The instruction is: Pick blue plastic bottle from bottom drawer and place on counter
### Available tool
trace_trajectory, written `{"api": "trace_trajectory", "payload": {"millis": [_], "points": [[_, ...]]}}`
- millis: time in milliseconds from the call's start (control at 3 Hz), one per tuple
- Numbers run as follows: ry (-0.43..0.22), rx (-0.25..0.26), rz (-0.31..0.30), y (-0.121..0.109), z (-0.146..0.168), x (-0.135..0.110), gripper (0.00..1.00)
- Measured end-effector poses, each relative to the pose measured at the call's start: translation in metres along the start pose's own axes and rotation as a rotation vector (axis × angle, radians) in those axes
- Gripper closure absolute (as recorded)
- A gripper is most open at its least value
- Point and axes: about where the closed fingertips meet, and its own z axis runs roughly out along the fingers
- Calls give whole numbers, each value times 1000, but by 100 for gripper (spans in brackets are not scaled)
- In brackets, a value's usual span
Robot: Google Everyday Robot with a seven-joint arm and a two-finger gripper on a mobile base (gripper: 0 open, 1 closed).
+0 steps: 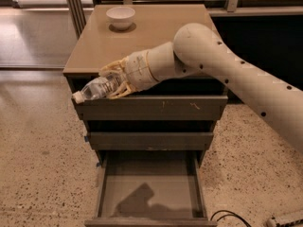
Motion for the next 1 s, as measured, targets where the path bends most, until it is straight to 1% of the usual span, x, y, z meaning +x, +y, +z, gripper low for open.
{"api": "trace_trajectory", "payload": {"millis": [333,667,1000], "points": [[-9,9,-76,-47,-12,-15,100],[-17,13,-83,-82,-15,-2,100],[7,53,-33,-132,-23,57,100]]}}
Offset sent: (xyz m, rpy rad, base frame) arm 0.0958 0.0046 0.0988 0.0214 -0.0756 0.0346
